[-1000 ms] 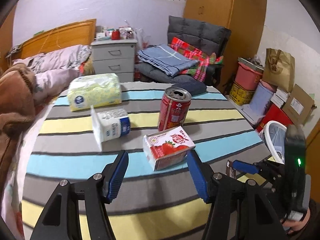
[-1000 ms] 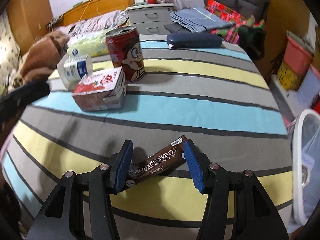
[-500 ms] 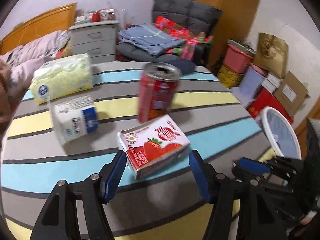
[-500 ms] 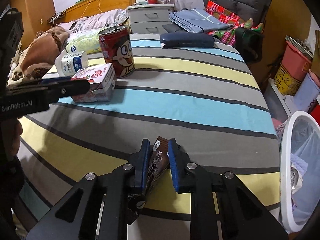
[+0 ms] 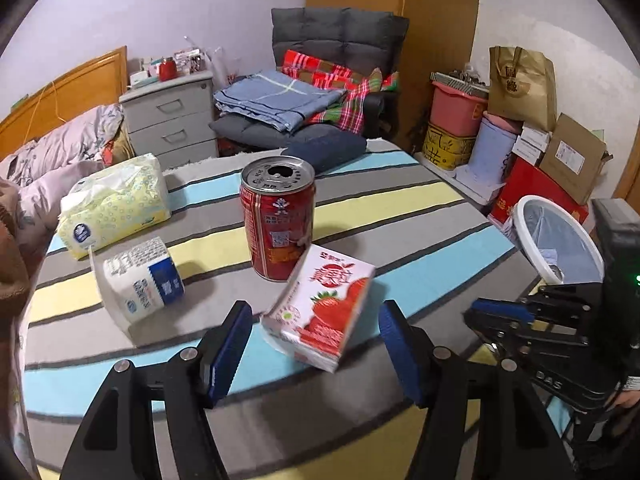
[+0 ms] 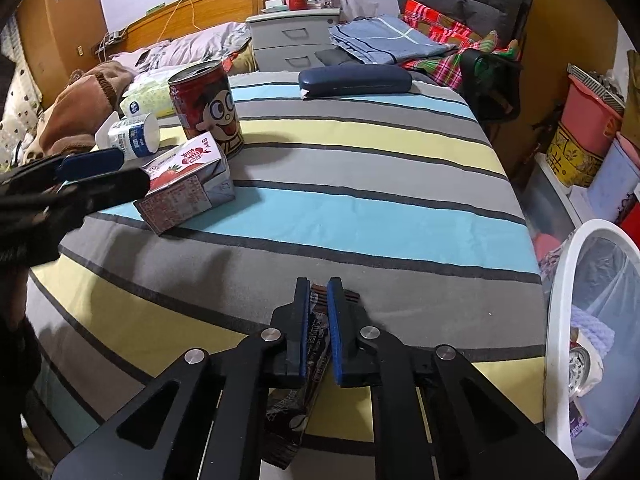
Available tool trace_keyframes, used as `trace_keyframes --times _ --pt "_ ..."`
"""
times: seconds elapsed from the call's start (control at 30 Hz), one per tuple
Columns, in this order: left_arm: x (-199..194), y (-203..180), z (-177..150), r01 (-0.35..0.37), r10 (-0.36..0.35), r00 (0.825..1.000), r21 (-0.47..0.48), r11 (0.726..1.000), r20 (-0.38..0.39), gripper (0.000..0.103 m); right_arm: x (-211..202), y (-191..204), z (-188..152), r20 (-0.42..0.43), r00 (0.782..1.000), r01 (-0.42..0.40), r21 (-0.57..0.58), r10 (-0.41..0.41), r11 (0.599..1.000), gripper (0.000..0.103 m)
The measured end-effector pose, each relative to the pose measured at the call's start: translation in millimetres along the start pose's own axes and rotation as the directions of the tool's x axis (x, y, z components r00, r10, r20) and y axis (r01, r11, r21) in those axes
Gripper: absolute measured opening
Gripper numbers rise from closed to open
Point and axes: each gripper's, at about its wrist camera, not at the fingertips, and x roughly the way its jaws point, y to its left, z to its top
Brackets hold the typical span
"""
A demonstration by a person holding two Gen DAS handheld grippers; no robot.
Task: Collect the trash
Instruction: 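Hold the coffee stick in the right tool while the left tool grasps the strawberry milk carton, then carry the coffee stick and milk carton toward the wastebasket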
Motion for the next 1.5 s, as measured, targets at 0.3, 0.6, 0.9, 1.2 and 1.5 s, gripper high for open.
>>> trace_keyframes --times 0.3,0.6,0.9,1.2,1.5 --pt "46.2 -4.2 7.3 -0.010 0.017 0.994 0.068 0.998 -0.112 0.067 -1.0 -10.6 -2.3 0.009 0.999 -0.053 0.027 0.053 0.998 0.005" --pt "59.4 -1.4 8.2 0.015 -0.010 0.991 0.044 0.999 -0.131 0.064 -4.8 -23.8 -1.7 0.019 0.993 -0.120 0.052 0.119 0.991 0.005" --pt "50.7 -2.5 -0.9 -0.008 0.010 0.992 0.016 1.000 -0.124 0.063 -10.9 -26.9 -8.9 0.006 0.992 -0.123 0.089 0.123 0.988 0.023" --pt "31.5 -8.7 -19.3 -0.047 0.045 0.992 -0.016 0.999 -0.115 0.063 -11.6 -7.9 -19.6 -0.032 0.999 -0.042 -0.007 0.042 0.999 0.045" --pt "8.4 -20.2 -30.1 -0.055 0.052 0.995 -0.034 0.998 -0.085 0.063 -13.9 -7.2 -22.1 -0.014 1.000 0.019 -0.027 -0.019 0.999 0.019"
